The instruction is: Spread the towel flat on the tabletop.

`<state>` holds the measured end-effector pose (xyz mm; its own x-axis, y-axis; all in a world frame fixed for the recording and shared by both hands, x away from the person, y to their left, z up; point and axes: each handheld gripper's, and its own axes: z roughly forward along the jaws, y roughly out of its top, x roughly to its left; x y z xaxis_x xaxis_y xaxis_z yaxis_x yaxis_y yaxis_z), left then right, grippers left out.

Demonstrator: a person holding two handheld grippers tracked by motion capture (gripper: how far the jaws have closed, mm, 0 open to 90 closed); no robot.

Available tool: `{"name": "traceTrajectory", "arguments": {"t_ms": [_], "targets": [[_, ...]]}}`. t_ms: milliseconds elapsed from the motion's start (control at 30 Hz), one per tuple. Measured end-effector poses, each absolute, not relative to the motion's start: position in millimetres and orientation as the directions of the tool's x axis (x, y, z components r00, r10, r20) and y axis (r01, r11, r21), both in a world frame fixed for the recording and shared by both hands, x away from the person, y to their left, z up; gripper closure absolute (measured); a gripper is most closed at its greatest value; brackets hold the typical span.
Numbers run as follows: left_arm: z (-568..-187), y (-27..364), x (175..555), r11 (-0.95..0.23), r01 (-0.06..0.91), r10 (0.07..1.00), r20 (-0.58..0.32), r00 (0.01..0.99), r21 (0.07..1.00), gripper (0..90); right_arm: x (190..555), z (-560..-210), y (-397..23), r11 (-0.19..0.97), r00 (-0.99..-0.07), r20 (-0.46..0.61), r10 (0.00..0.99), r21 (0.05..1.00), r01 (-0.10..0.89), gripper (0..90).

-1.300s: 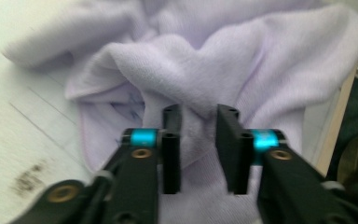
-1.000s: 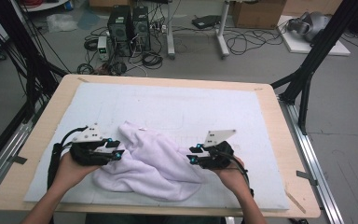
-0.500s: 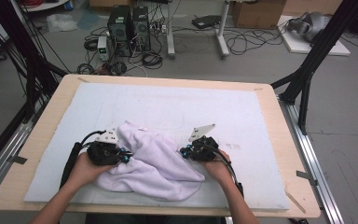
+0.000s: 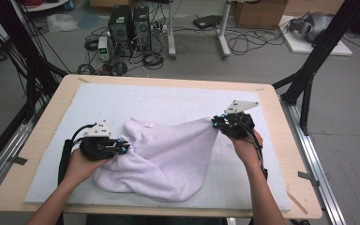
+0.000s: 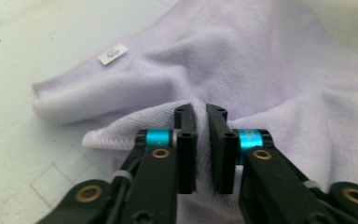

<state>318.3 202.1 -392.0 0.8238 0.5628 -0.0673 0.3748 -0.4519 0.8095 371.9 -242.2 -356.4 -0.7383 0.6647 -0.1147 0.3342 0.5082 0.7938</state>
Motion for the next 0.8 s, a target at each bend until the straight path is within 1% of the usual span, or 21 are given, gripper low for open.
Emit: {"name": "traceTrajectory", "arguments": {"t_ms": [33,67,167,200,267,300,333,367,400,467,533,600,633,667,800], "targets": [[-392.9,203.0,319.7,-0.447,0.383,0.571,-0.072,0.818,0.808,69.3,371.6,-358.7,-242.3,0.515,-0.747,-0.106,0.657,0.787,0.341,70.1],[-394.6,204.3,321.2,-0.439,0.392,0.577,-0.081,0.813,0.808,63.4,368.8,-362.1,-240.2,0.521,-0.755,-0.102,0.647,0.782,0.341,69.5],[-398.5,206.2,326.3,-0.431,0.414,0.598,-0.09,0.797,0.802,53.8,356.5,-377.7,-229.0,0.56,-0.801,-0.094,0.591,0.763,0.324,65.0],[-399.4,206.1,328.2,-0.423,0.416,0.601,-0.095,0.794,0.805,52.0,352.7,-384.4,-224.8,0.576,-0.816,-0.089,0.572,0.751,0.322,63.4],[-400.9,205.2,329.4,-0.426,0.419,0.599,-0.097,0.795,0.802,50.1,345.1,-399.9,-215.7,0.585,-0.847,-0.04,0.53,0.74,0.332,58.0],[-403.5,204.0,331.0,-0.438,0.426,0.593,-0.102,0.799,0.792,50.1,345.1,-399.9,-215.7,0.585,-0.847,-0.04,0.53,0.74,0.332,58.0],[-410.8,200.9,332.7,-0.464,0.45,0.581,-0.121,0.805,0.763,48.2,335.8,-411.7,-207.5,0.588,-0.876,0.003,0.482,0.741,0.325,55.0],[-410.8,200.9,332.7,-0.464,0.45,0.581,-0.121,0.805,0.763,48.3,335.8,-411.7,-207.5,0.588,-0.876,0.003,0.482,0.741,0.325,55.0],[-415.7,201.4,330.4,-0.484,0.456,0.569,-0.127,0.812,0.747,48.3,322.6,-419.1,-199.6,0.591,-0.9,0.036,0.434,0.743,0.315,54.0],[-417.5,203.6,326.5,-0.486,0.457,0.564,-0.132,0.815,0.745,48.3,316.5,-421.0,-196.8,0.586,-0.909,0.047,0.415,0.75,0.307,53.6],[-417.9,215.4,314.4,-0.482,0.448,0.562,-0.127,0.817,0.753,48.0,287.2,-424.4,-186.2,0.586,-0.938,0.061,0.341,0.767,0.263,51.4],[-417.2,220.8,309.6,-0.477,0.447,0.566,-0.125,0.815,0.757,46.5,281.1,-425.3,-184.3,0.583,-0.943,0.065,0.327,0.771,0.256,50.3],[-415.8,226.7,302.7,-0.469,0.441,0.565,-0.124,0.816,0.765,46.2,266.2,-427.9,-180.3,0.582,-0.95,0.073,0.305,0.775,0.246,48.4],[-414.4,232.7,294.7,-0.469,0.432,0.56,-0.119,0.82,0.771,46.1,261.3,-429.5,-178.9,0.578,-0.95,0.079,0.301,0.777,0.248,48.0],[-416.9,234.3,288.2,-0.491,0.431,0.545,-0.119,0.83,0.757,46.1,253.7,-436.1,-169.5,0.606,-0.957,0.086,0.276,0.757,0.243,47.9]]}}
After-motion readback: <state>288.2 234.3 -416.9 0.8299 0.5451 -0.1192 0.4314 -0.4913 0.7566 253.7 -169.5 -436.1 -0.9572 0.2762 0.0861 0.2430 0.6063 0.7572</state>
